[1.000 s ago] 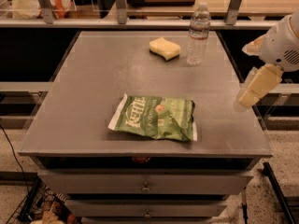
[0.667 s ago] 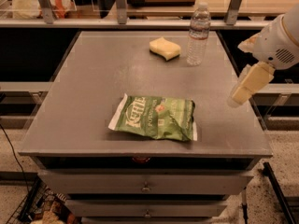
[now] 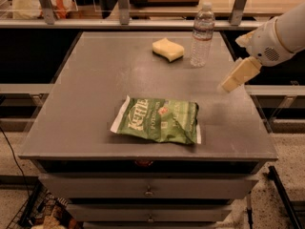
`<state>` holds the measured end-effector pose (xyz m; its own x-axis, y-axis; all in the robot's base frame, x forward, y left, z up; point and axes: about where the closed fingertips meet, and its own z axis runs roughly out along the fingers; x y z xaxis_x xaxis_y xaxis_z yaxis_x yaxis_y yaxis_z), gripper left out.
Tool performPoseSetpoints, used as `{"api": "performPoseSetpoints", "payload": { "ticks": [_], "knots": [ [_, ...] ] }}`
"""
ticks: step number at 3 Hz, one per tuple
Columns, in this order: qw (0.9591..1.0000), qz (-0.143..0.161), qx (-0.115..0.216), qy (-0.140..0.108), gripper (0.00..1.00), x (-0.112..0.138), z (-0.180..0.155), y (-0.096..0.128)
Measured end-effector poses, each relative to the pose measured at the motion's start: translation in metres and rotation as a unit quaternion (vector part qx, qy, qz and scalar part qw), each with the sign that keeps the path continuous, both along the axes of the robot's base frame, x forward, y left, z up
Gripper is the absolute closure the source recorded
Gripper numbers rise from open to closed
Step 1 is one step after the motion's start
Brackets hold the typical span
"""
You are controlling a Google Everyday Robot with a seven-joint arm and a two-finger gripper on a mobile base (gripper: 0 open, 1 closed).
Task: Move water bottle near green jalapeno chip bag
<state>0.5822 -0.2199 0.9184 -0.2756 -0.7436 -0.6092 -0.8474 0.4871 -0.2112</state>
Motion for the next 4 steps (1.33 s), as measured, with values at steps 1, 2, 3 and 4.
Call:
{"api": "performPoseSetpoints", "payload": {
  "ticks": [1,2,3,4],
  "knots": [
    [0.9976,-0.028,0.056,-0.03,0.0,0.03,-0.002,0.005],
    [0.9918,-0.041,0.103,-0.063,0.0,0.062,0.0,0.014],
    [0.9843,-0.056,0.138,-0.095,0.0,0.092,0.0,0.018],
    [0.9758,-0.066,0.163,-0.13,0.0,0.114,0.005,0.021]
  ]
}}
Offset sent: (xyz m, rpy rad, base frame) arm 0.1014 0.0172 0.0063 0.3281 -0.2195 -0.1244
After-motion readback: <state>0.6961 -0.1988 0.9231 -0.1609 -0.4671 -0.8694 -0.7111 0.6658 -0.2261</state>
